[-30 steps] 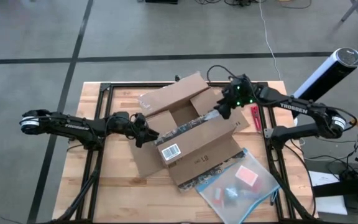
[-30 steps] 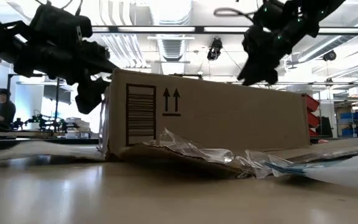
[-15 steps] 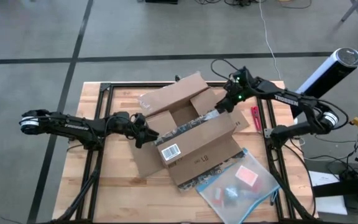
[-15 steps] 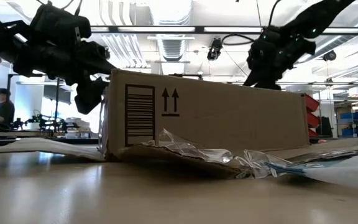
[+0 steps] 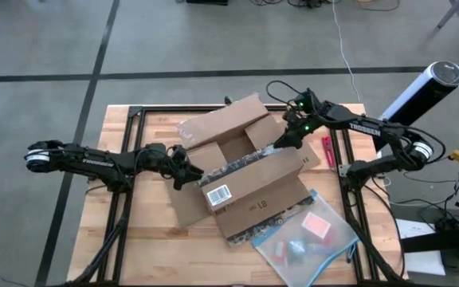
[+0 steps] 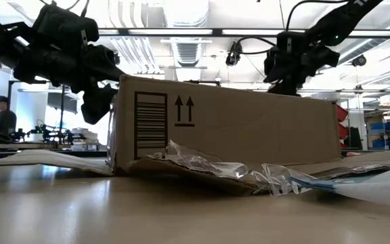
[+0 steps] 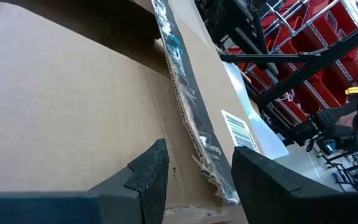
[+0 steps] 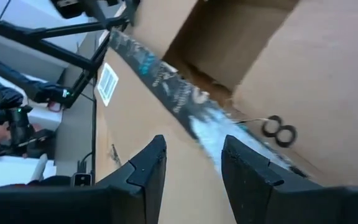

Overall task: Unpack boxes
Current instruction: Break down the box using the red cutter

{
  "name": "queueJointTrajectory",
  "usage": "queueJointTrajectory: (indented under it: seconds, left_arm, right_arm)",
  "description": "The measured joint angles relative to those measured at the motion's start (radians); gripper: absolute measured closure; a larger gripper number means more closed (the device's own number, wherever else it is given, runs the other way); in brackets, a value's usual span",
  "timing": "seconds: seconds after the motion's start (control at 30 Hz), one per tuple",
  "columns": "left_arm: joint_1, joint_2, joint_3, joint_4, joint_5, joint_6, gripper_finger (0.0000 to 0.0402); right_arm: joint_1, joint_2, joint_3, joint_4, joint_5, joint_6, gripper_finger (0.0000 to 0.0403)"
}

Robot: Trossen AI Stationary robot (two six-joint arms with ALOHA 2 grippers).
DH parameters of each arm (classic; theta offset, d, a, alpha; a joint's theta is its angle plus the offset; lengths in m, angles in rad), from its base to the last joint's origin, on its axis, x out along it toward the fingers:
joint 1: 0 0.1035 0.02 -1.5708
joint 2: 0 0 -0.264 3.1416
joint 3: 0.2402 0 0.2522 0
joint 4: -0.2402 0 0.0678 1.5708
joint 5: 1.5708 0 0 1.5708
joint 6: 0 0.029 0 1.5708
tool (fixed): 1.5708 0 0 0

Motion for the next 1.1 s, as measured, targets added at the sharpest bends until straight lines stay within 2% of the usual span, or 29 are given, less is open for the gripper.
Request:
queueJointTrajectory:
  seconds: [0.2,0.33,0.57,0.83,0.97,1.1]
  left_arm:
    - [0.002,0.000,0.000,-0.003,-0.003,0.010,0.0245]
    - [0.002,0.000,0.000,-0.004,-0.002,0.010,0.0245]
    - [0.004,0.000,0.000,-0.007,0.061,0.008,0.0245]
    - [0.002,0.000,-0.001,-0.021,0.159,-0.032,0.0245]
    - [0.002,0.000,0.000,-0.027,0.163,-0.037,0.0245]
    - [0.003,0.000,0.000,-0.035,0.156,-0.037,0.0245]
  right_arm:
    - [0.016,-0.027,0.000,0.000,0.012,-0.007,0.0286]
    - [0.016,-0.029,0.025,0.000,0.133,-0.059,0.0278]
    - [0.015,0.053,0.162,-0.043,0.169,-0.139,0.0255]
    - [0.018,0.288,0.376,-0.306,0.173,-0.328,0.0263]
    - [0.025,0.384,0.457,-0.455,0.172,-0.430,0.0280]
    - [0.047,0.423,0.503,-0.563,0.172,-0.500,0.0298]
